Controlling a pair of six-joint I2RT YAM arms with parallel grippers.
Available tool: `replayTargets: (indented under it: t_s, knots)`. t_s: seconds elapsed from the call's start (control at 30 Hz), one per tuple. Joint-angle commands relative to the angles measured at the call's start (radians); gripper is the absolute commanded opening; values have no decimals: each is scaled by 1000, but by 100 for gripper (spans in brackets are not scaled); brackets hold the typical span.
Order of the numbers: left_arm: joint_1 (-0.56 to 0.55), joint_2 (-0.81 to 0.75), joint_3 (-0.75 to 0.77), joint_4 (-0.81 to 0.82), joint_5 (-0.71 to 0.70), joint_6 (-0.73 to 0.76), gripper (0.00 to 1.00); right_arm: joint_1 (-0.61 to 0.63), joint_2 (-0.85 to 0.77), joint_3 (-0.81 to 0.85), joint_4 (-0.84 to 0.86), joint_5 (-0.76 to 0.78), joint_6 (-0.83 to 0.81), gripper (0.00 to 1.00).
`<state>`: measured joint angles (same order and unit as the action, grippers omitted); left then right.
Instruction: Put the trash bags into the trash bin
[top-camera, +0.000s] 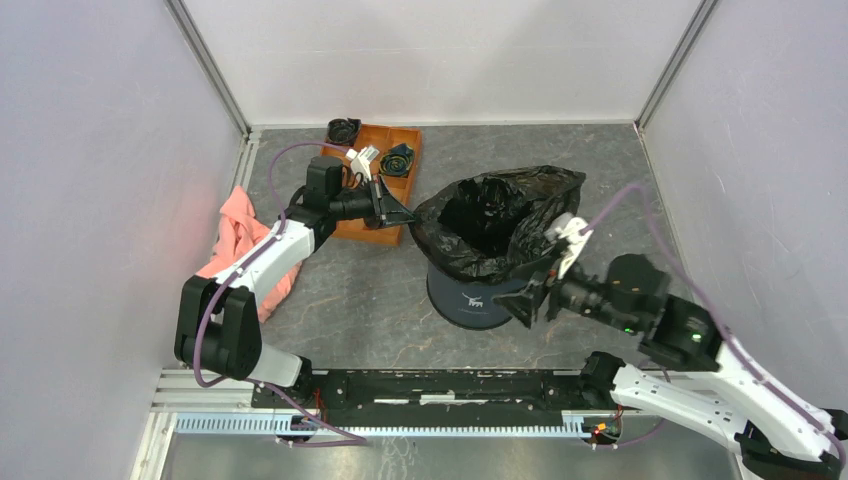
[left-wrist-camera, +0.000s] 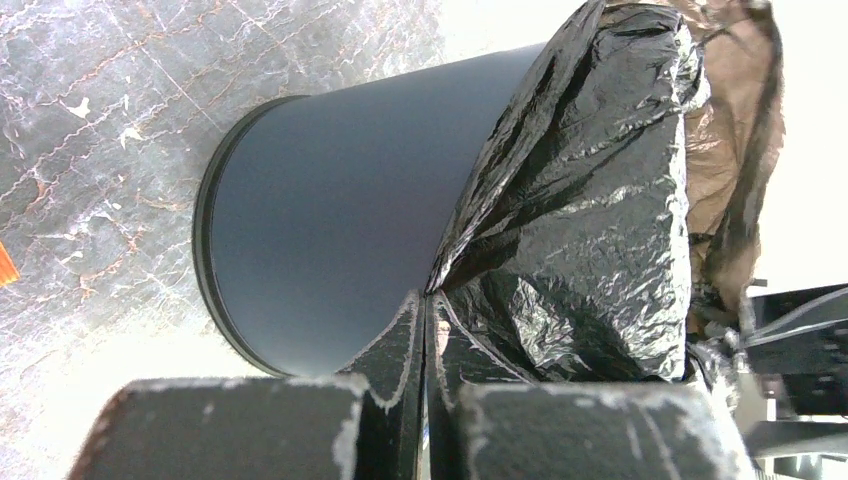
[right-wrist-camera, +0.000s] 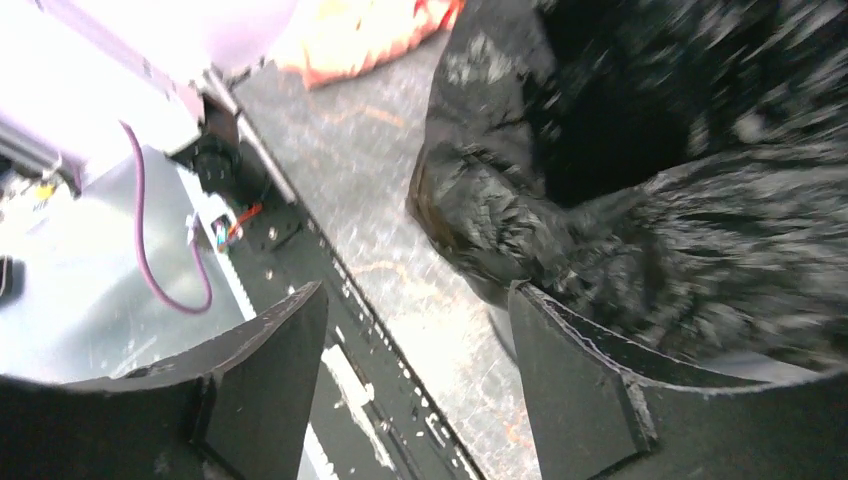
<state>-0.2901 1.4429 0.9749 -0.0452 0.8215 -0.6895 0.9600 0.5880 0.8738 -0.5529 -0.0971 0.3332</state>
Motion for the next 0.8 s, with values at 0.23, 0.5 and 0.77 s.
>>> replayTargets:
  t_s: [0.23,0.5,0.77]
  knots:
    - [-1,-76,-63,120,29,-70,2,-2,211,529,-329,579,65,83]
    - [-3,-93,-74,123,36,-76,2,-3,470,681,-390,696,98,84]
    - [-3,-98,-110,201,54,-119,2,23,636,733,-590,846,151,63]
